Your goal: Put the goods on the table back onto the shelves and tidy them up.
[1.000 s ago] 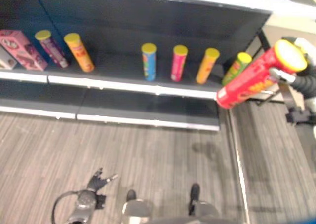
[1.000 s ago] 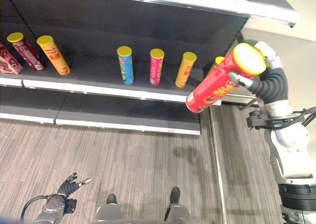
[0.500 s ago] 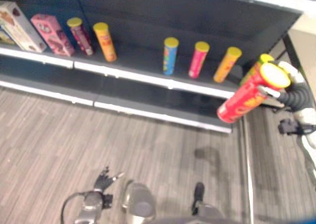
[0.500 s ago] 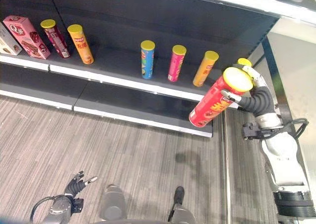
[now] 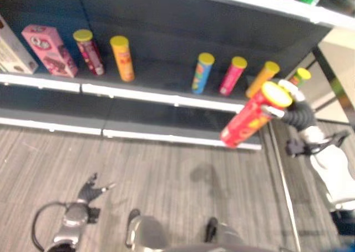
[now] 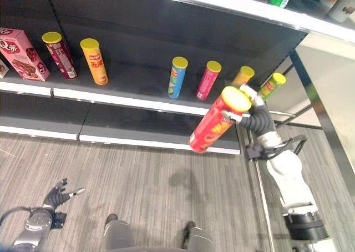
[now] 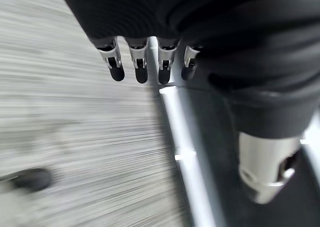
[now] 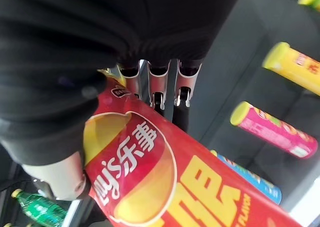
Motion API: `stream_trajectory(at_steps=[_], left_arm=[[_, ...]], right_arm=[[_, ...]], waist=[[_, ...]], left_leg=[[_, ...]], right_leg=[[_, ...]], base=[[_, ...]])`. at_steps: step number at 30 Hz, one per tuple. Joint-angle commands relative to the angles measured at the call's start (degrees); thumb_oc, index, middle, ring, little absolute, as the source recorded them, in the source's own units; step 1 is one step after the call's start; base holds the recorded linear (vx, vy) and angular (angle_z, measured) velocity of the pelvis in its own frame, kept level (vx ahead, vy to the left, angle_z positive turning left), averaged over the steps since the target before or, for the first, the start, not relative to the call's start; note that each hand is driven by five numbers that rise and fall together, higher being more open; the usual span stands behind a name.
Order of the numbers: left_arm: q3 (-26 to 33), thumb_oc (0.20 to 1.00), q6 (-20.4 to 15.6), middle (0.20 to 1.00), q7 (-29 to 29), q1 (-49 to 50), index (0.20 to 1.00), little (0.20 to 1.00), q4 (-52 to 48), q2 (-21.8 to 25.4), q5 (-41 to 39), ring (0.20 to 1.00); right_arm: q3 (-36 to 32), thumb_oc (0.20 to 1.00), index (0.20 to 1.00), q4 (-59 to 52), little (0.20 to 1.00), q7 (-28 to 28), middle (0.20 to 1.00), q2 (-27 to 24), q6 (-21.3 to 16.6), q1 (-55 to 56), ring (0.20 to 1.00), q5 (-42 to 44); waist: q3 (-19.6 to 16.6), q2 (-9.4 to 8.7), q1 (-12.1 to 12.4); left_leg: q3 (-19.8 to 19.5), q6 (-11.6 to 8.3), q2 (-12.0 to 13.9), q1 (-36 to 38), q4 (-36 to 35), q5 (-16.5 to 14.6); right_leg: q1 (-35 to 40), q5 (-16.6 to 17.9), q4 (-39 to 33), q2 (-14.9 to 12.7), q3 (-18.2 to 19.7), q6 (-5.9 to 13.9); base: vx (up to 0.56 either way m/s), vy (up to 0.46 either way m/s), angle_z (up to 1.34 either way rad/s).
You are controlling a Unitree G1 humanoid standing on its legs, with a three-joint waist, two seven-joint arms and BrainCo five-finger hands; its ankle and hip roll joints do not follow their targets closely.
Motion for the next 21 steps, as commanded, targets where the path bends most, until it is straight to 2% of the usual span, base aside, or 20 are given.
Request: stream_trajectory(at_steps=[1, 3, 5, 8, 9, 11, 13, 14, 15, 16, 17, 18, 19, 20, 21], left_arm=[[-1.56, 1.000, -0.76, 1.000, -0.12, -1.71, 1.000, 1.000, -1.73, 0.30, 2.54, 1.000], [-1.50, 1.000, -0.51, 1.000, 0.01, -1.46, 1.000, 1.000, -0.32, -1.22, 2.75, 1.000], [-1.12, 1.000, -0.10, 1.000, 0.33, -1.11, 1.000, 1.000, 0.54, -2.50, 2.32, 1.000], [0.16, 1.000, 0.28, 1.000, 2.16, -1.06, 1.000, 1.000, 3.64, -2.93, 2.76, 1.000], [0.15, 1.000, 0.25, 1.000, 2.17, -1.07, 1.000, 1.000, 3.69, -2.92, 2.78, 1.000], [0.75, 1.000, 0.02, 1.000, 3.87, -1.47, 1.000, 1.000, 4.56, -2.88, 2.99, 1.000], [1.17, 1.000, 0.02, 1.000, 4.22, -1.63, 1.000, 1.000, 4.64, -3.14, 2.12, 1.000], [1.40, 1.000, -1.02, 1.000, 5.29, -1.26, 1.000, 1.000, 3.73, -3.12, 0.51, 1.000], [1.42, 1.000, -1.02, 1.000, 5.29, -1.27, 1.000, 1.000, 3.72, -3.12, 0.50, 1.000], [1.36, 1.000, -1.02, 1.000, 5.25, -0.22, 1.000, 1.000, 2.35, -3.14, 0.35, 1.000], [0.87, 1.000, -0.79, 1.000, 4.64, 0.21, 1.000, 1.000, 2.22, -3.37, 1.45, 1.000], [0.86, 1.000, -0.79, 1.000, 4.64, 0.18, 1.000, 1.000, 2.22, -3.36, 1.45, 1.000], [0.81, 1.000, -0.68, 1.000, 4.38, -0.21, 1.000, 1.000, 2.03, -2.84, 1.90, 1.000], [-0.53, 1.000, -1.06, 1.000, 4.41, -0.15, 1.000, 1.000, 0.94, -1.62, 3.21, 1.000], [-0.52, 1.000, -1.05, 1.000, 4.41, -0.16, 1.000, 1.000, 0.93, -1.60, 3.21, 1.000]], right_arm=[[-5.25, 0.200, 0.200, -3.49, 0.200, -1.57, 0.200, -3.54, -2.20, -3.26, 0.200, 2.19], [-5.79, 0.200, 0.200, -2.51, 0.200, -1.89, 0.200, -3.79, -1.91, -3.03, 0.200, 1.85], [-6.80, 0.200, 0.200, -2.26, 0.200, -2.24, 0.200, -3.48, -1.56, -2.14, 0.200, 1.72], [-8.06, 0.200, 0.200, -2.11, 0.200, -2.81, 0.200, -2.06, -1.69, -1.00, 0.200, 2.03], [-8.07, 0.200, 0.200, -2.13, 0.200, -2.82, 0.200, -2.03, -1.68, -0.97, 0.200, 2.02], [-7.40, 0.200, 0.200, -1.03, 0.200, -3.52, 0.200, -1.07, -2.21, -1.28, 0.200, 2.33], [-7.72, 0.200, 0.200, -0.13, 0.200, -4.44, 0.200, -0.55, -1.91, -0.41, 0.200, 2.01], [-6.25, 0.200, 0.200, 0.06, 0.200, -4.56, 0.200, 0.72, -2.20, -0.58, 0.200, 2.16], [-6.23, 0.200, 0.200, 0.07, 0.200, -4.57, 0.200, 0.72, -2.20, -0.62, 0.200, 2.15], [-5.68, 0.200, 0.200, -0.56, 0.200, -4.54, 0.200, 0.99, -1.96, -0.85, 0.200, 1.90], [-5.78, 0.200, 0.200, -0.40, 0.200, -3.85, 0.200, 1.99, -0.99, -0.56, 0.200, 0.57], [-5.81, 0.200, 0.200, -0.42, 0.200, -3.86, 0.200, 2.00, -0.97, -0.56, 0.200, 0.56], [-6.45, 0.200, 0.200, -0.26, 0.200, -4.12, 0.200, 2.04, -0.64, 0.11, 0.200, -0.50], [-4.81, 0.200, 0.200, 0.14, 0.200, -4.07, 0.200, 2.24, -0.59, -0.80, 0.200, -1.07], [-4.81, 0.200, 0.200, 0.13, 0.200, -4.07, 0.200, 2.26, -0.58, -0.81, 0.200, -1.08]], waist=[[4.69, 0.51, -0.08], [5.81, 1.50, -0.65], [5.31, 1.62, -0.64], [3.82, 0.74, -0.40], [3.76, 0.73, -0.41], [2.66, 0.08, 0.46], [1.48, -0.03, 0.73], [1.32, 0.66, 2.10], [1.24, 0.71, 2.08], [0.87, 0.97, 2.44], [0.21, 2.23, 1.55], [0.12, 2.21, 1.59], [-0.01, 2.58, 0.79], [-0.08, 3.31, 0.00], [-0.31, 3.15, -0.08]], left_leg=[[0.58, 4.14, -11.56, 4.35, -8.22, -0.77], [0.60, 3.17, -11.30, 2.88, -3.83, -1.57], [0.51, 2.48, -8.69, 1.14, -3.31, -0.91], [-1.10, 0.22, -1.86, -1.84, -6.40, 3.45], [-1.11, 0.16, -1.82, -1.80, -6.55, 3.50], [-3.82, -1.91, 3.15, -4.41, -8.41, 6.59], [-5.00, -3.38, 6.65, -5.20, -9.65, 8.54], [-7.38, -4.89, 9.57, -5.82, -8.77, 9.63], [-7.45, -4.89, 9.63, -5.98, -8.78, 9.75], [-7.75, -5.30, 9.70, -5.81, -6.22, 8.42], [-3.97, -5.52, 9.22, -3.16, -3.20, 5.31], [-3.95, -5.52, 9.23, -3.27, -3.28, 5.46], [-2.73, -5.52, 7.59, -3.01, -2.51, 4.85], [-0.72, -3.73, 5.86, -1.98, -1.63, 1.36], [-0.74, -3.65, 5.69, -2.31, -1.71, 1.56]], right_leg=[[10.96, -3.82, -7.04, 6.72, 1.11, 1.04], [11.32, -3.57, -7.75, 5.47, -0.59, 0.68], [11.86, -3.26, -9.20, 3.75, -2.28, 1.50], [12.43, -2.77, -11.47, 0.07, -2.52, 2.97], [12.43, -2.78, -11.52, 0.12, -2.54, 2.94], [13.50, -2.84, -13.50, -2.49, -1.55, 4.19], [14.63, -2.60, -14.07, -5.46, -0.53, 5.03], [16.08, -2.61, -14.79, -9.19, -0.13, 5.89], [15.97, -2.48, -14.85, -9.10, -0.12, 5.87], [16.70, -1.36, -15.38, -11.67, 0.37, 6.16], [17.02, 5.53, -16.43, -16.11, -0.68, 6.16], [16.85, 5.67, -16.48, -16.10, -0.62, 6.16], [15.23, 11.35, -16.57, -18.08, 0.89, 6.16], [12.83, 16.07, -16.45, -20.72, 1.02, 6.16], [12.47, 16.16, -16.42, -20.86, 1.05, 6.16]], base=[[0.03, 0.273, 0.40], [0.02, 0.292, 0.72], [0.08, 0.274, 0.61], [0.13, 0.307, 0.27], [0.14, 0.252, 0.05], [0.24, 0.399, -0.06], [0.36, 0.700, -0.17], [0.30, 0.690, -0.28], [0.30, 0.791, -0.49], [0.24, 0.865, -0.80], [0.24, 0.865, -0.82], [0.15, 0.839, -0.89], [0.05, 0.732, -0.64], [0.05, 0.733, -0.57], [0.05, 0.641, -0.34]])
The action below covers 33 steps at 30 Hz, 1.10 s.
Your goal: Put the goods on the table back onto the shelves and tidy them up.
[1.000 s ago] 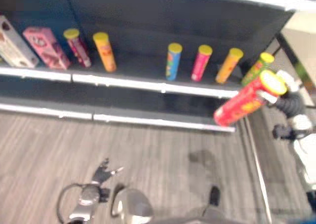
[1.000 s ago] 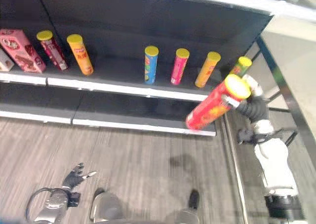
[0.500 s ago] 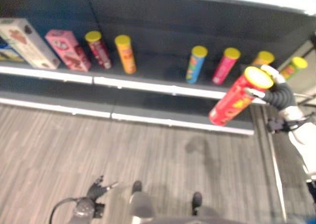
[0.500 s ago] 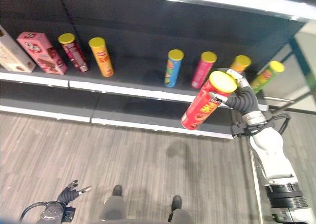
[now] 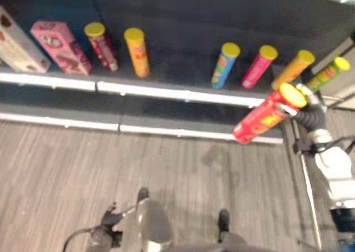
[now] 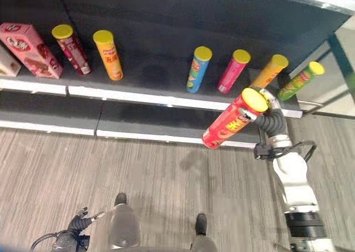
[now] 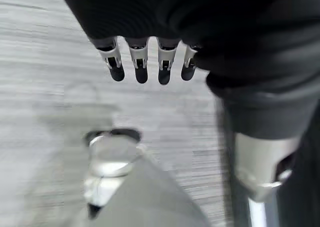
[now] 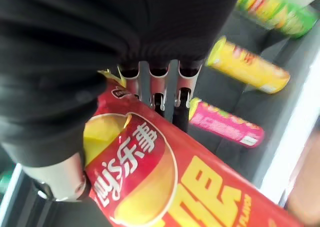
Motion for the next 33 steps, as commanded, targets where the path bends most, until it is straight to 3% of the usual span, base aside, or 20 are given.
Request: stream_trajectory(at_steps=[1, 2, 3, 5, 6, 9, 14, 17, 18, 20, 21, 23, 27, 33], left_arm=[[1.12, 1.000, -1.68, 1.000, 0.50, 0.28, 1.000, 1.000, -3.28, 5.52, 1.88, 1.000], [2.25, 1.000, -1.41, 1.000, -0.09, 0.05, 1.000, 1.000, -3.97, 7.15, 1.18, 1.000], [2.25, 1.000, -1.41, 1.000, -0.09, 0.05, 1.000, 1.000, -3.97, 7.15, 1.18, 1.000], [3.27, 1.000, -1.40, 1.000, -0.25, 0.07, 1.000, 1.000, -4.38, 8.06, 0.58, 1.000], [2.94, 1.000, -0.99, 1.000, -0.66, -0.24, 1.000, 1.000, -3.78, 8.02, 1.18, 1.000], [1.31, 1.000, -0.42, 1.000, -0.43, -1.71, 1.000, 1.000, -1.10, 6.61, 3.11, 1.000], [0.30, 1.000, -0.66, 1.000, -0.51, -2.02, 1.000, 1.000, -1.21, 3.80, 3.11, 1.000], [-0.53, 1.000, -0.72, 1.000, -0.90, -1.63, 1.000, 1.000, -2.46, 3.28, 3.72, 1.000], [-1.06, 1.000, -0.59, 1.000, -0.46, -2.36, 1.000, 1.000, -2.38, 2.84, 3.72, 1.000], [-2.11, 1.000, -0.40, 1.000, -0.51, -3.35, 1.000, 1.000, -2.56, 2.40, 3.55, 1.000], [-2.13, 1.000, -0.40, 1.000, -0.50, -3.38, 1.000, 1.000, -2.53, 2.39, 3.54, 1.000], [-2.86, 1.000, -0.70, 1.000, -0.08, -3.14, 1.000, 1.000, -3.21, 3.16, 3.52, 1.000], [-3.19, 1.000, -0.55, 1.000, 0.36, -3.52, 1.000, 1.000, -3.08, 4.29, 4.79, 1.000], [-2.09, 1.000, -1.07, 1.000, 2.08, -5.50, 1.000, 1.000, -3.48, 8.25, 4.79, 1.000]], right_arm=[[-2.64, 0.200, 0.200, -5.12, 0.200, -1.01, 0.200, -4.09, -3.36, -3.61, 0.200, -0.53], [-3.12, 0.200, 0.200, -6.10, 0.200, -0.88, 0.200, -4.00, -3.27, -3.64, 0.200, -1.45], [-3.12, 0.200, 0.200, -6.10, 0.200, -0.88, 0.200, -3.99, -3.27, -3.64, 0.200, -1.45], [-1.97, 0.200, 0.200, -5.49, 0.200, -0.76, 0.200, -3.98, -3.28, -5.21, 0.200, -2.16], [-0.84, 0.200, 0.200, -5.26, 0.200, -0.44, 0.200, -4.32, -3.62, -6.56, 0.200, -1.65], [-1.21, 0.200, 0.200, -4.17, 0.200, -1.36, 0.200, -4.56, -4.01, -6.80, 0.200, -1.72], [-2.26, 0.200, 0.200, -7.04, 0.200, -1.11, 0.200, -5.60, -3.67, -5.43, 0.200, -2.65], [-2.43, 0.200, 0.200, -9.24, 0.200, -0.83, 0.200, -6.55, -3.71, -5.60, 0.200, -3.68], [-1.91, 0.200, 0.200, -8.36, 0.200, -1.54, 0.200, -7.95, -3.72, -6.28, 0.200, -4.81], [-2.22, 0.200, 0.200, -8.04, 0.200, -2.32, 0.200, -9.14, -3.10, -6.74, 0.200, -6.42], [-2.21, 0.200, 0.200, -8.01, 0.200, -2.34, 0.200, -9.16, -3.10, -6.76, 0.200, -6.44], [-0.79, 0.200, 0.200, -7.48, 0.200, -3.96, 0.200, -9.39, -3.68, -9.35, 0.200, -7.42], [1.82, 0.200, 0.200, -7.00, 0.200, -5.32, 0.200, -9.46, -2.77, -13.67, 0.200, -11.63], [6.22, 0.200, 0.200, -5.15, 0.200, -8.22, 0.200, -10.03, -3.08, -25.20, 0.200, -14.55]], waist=[[-4.63, 1.82, 0.15], [-4.49, 2.09, 0.21], [-4.52, 2.06, 0.21], [-4.50, 1.04, -0.13], [-3.63, 0.30, -0.44], [-1.84, 1.07, -1.20], [-0.19, 3.22, -3.24], [1.22, 3.26, -3.25], [2.05, 2.90, -3.10], [1.69, 2.80, -3.15], [1.58, 2.84, -3.27], [0.71, 3.47, -2.00], [1.52, 4.62, -1.55], [4.10, 3.95, 0.78]], left_leg=[[-1.43, -3.88, 3.67, 3.77, -13.39, 7.63], [0.15, -2.07, 0.83, 5.18, -16.73, 7.99], [0.17, -2.06, 0.80, 5.18, -16.79, 8.03], [2.50, 0.02, -2.47, 7.06, -20.37, 7.30], [3.87, 2.19, -6.45, 9.45, -22.77, 6.61], [1.95, 3.62, -11.27, 12.87, -23.98, 5.73], [0.40, 3.12, -12.52, 15.49, -23.10, 5.48], [-1.37, 2.53, -13.34, 12.86, -15.67, 3.73], [-0.27, 1.31, -11.32, 9.83, -12.69, 3.60], [0.73, 0.84, -7.67, 7.56, -14.82, 5.12], [0.59, 0.80, -7.66, 7.41, -14.83, 5.13], [-2.27, 0.02, -5.16, 4.12, -19.23, 8.10], [-1.30, 0.36, -6.16, 2.46, -19.41, 8.80], [0.31, 1.48, -7.97, -2.18, -17.18, 7.80]], right_leg=[[2.71, 7.17, -1.20, -9.55, -3.38, 11.71], [1.44, 4.41, -0.43, -6.09, -2.79, 11.11], [1.39, 4.41, -0.41, -6.11, -2.78, 11.11], [0.00, 1.17, 0.02, 0.82, -2.05, 11.06], [-1.10, -6.77, 1.24, 9.01, -1.53, 10.58], [-2.80, -10.19, 1.57, 15.94, 0.59, 9.50], [-4.59, -9.42, 3.35, 17.39, -1.18, 8.45], [-4.77, -9.41, 3.97, 17.24, -1.58, 7.11], [-4.38, -10.23, 3.58, 15.56, -2.96, 6.93], [-4.00, -11.04, 3.20, 14.37, -4.07, 6.87], [-4.09, -11.07, 3.21, 14.38, -4.20, 6.84], [-4.22, -12.66, 3.17, 13.11, -4.47, 7.08], [-6.71, -11.33, 4.26, 11.51, -2.94, 7.65], [-10.82, -6.23, 2.00, 8.89, -1.94, 9.38]], base=[[0.06, 0.492, -0.40], [0.07, 0.490, -0.16], [0.07, 0.509, 0.14], [0.09, 0.530, 0.37], [0.13, 0.663, 0.11], [0.12, 0.406, 0.05], [0.16, 0.116, 0.32], [0.06, 0.036, 0.53], [0.02, 0.094, 0.52], [0.04, 0.116, 0.59], [0.04, 0.098, 0.65], [0.08, 0.171, 0.36], [0.01, 0.213, -0.02], [-0.13, 0.096, -0.28]])
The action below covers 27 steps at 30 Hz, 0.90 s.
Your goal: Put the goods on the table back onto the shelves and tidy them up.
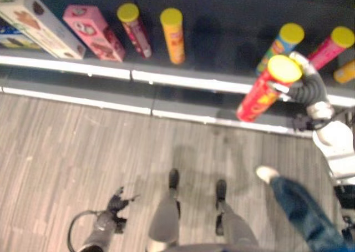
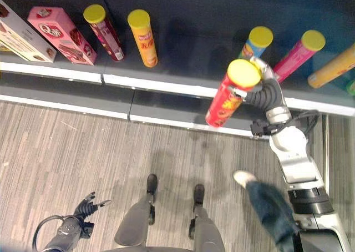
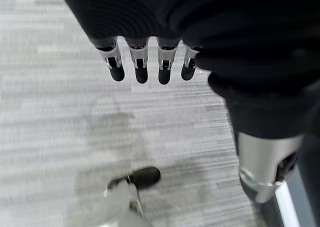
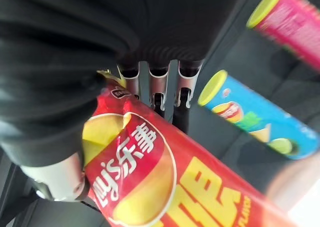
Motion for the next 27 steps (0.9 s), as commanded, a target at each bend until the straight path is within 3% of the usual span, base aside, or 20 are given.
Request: stream_trajectory(at_steps=[1, 6, 13, 27], left_arm=[[-0.14, 1.000, -1.18, 1.000, 2.60, -2.20, 1.000, 1.000, 0.72, 4.59, 0.83, 1.000], [0.33, 1.000, -0.95, 1.000, 3.87, -2.73, 1.000, 1.000, 1.70, 4.65, 0.61, 1.000], [1.29, 1.000, -0.47, 1.000, 4.96, -3.02, 1.000, 1.000, 3.29, 3.96, 1.30, 1.000], [0.29, 1.000, -0.67, 1.000, 5.52, -4.08, 1.000, 1.000, 2.36, 2.83, 0.97, 1.000]], right_arm=[[0.77, 0.200, 0.200, -2.27, 0.200, -5.28, 0.200, -3.35, -3.11, -9.05, 0.200, -2.35], [1.49, 0.200, 0.200, -3.99, 0.200, -7.35, 0.200, -3.00, -3.26, -12.72, 0.200, -5.70], [2.84, 0.200, 0.200, -10.44, 0.200, -5.38, 0.200, 0.61, -4.09, -11.88, 0.200, -6.89], [6.24, 0.200, 0.200, -8.85, 0.200, -6.08, 0.200, 0.71, -3.71, -14.06, 0.200, -9.16]], waist=[[-1.36, -0.04, 2.26], [0.16, -0.16, 2.51], [1.75, 0.07, 2.51], [2.53, 0.83, 2.43]], left_leg=[[-1.38, -1.76, 0.33, -3.00, 6.15, -7.59], [-2.15, -1.23, -0.34, -6.08, 10.00, -9.29], [-2.68, -0.25, -0.10, -9.42, 14.98, -11.10], [-3.68, 0.09, -0.14, -11.19, 17.11, -11.75]], right_leg=[[-1.94, -5.06, 4.25, -4.17, 1.44, 7.45], [-3.93, -4.03, 4.60, -4.93, 0.82, 7.51], [-5.63, -3.64, 6.33, -4.76, -0.22, 7.23], [-7.70, -4.05, 8.32, -4.16, -1.27, 6.52]], base=[[-0.11, -0.005, -0.03], [-0.06, -0.031, 0.15], [-0.04, -0.019, 0.09], [0.00, -0.013, 0.06]])
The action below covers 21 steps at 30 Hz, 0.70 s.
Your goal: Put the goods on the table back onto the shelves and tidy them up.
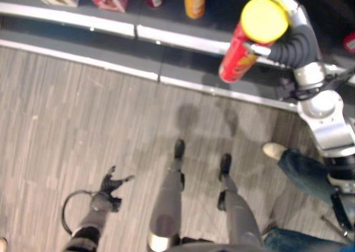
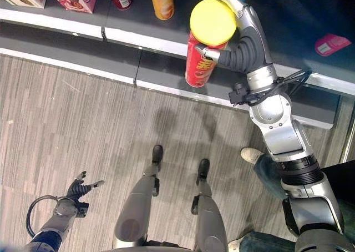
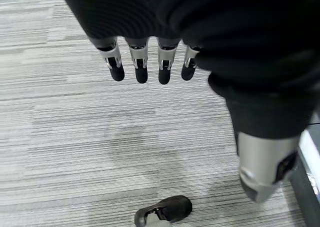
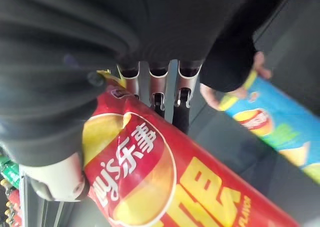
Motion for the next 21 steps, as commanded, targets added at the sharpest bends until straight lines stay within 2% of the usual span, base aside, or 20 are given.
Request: stream_trajectory(at_steps=[1, 17, 21], left_arm=[[0.34, 1.000, -0.11, 1.000, 1.43, 1.17, 1.000, 1.000, 1.09, 1.98, 1.16, 1.000], [-0.26, 1.000, 0.05, 1.000, 1.61, 1.00, 1.000, 1.000, 0.87, 1.71, 1.81, 1.000], [-0.48, 1.000, 0.05, 1.000, 1.64, 1.15, 1.000, 1.000, 1.08, 2.15, 2.61, 1.000]], right_arm=[[-0.12, 0.200, 0.200, -2.73, 0.200, -1.88, 0.200, 0.10, -3.50, -2.18, 0.200, -0.22], [0.12, 0.200, 0.200, -1.54, 0.200, -2.87, 0.200, -0.03, -3.30, -1.28, 0.200, -0.74], [-0.07, 0.200, 0.200, -0.54, 0.200, -3.10, 0.200, 0.40, -3.22, 0.27, 0.200, -0.43]], waist=[[-4.01, -0.46, -0.02], [-4.05, 0.03, -0.49], [-5.20, -0.63, -0.53]], left_leg=[[0.63, -0.20, 0.05, -1.18, 10.45, -11.87], [0.38, -0.36, 0.26, -1.25, 9.95, -11.64], [0.41, -0.88, 0.67, 1.60, 6.01, -10.55]], right_leg=[[-2.54, -4.14, 5.85, -4.16, 2.94, 6.70], [-3.37, -4.19, 6.34, -3.95, 2.29, 6.64], [-2.13, -3.86, 4.89, -3.51, 2.68, 7.10]], base=[[0.01, -0.020, 0.06], [0.00, -0.001, 0.00], [0.05, 0.001, 0.00]])
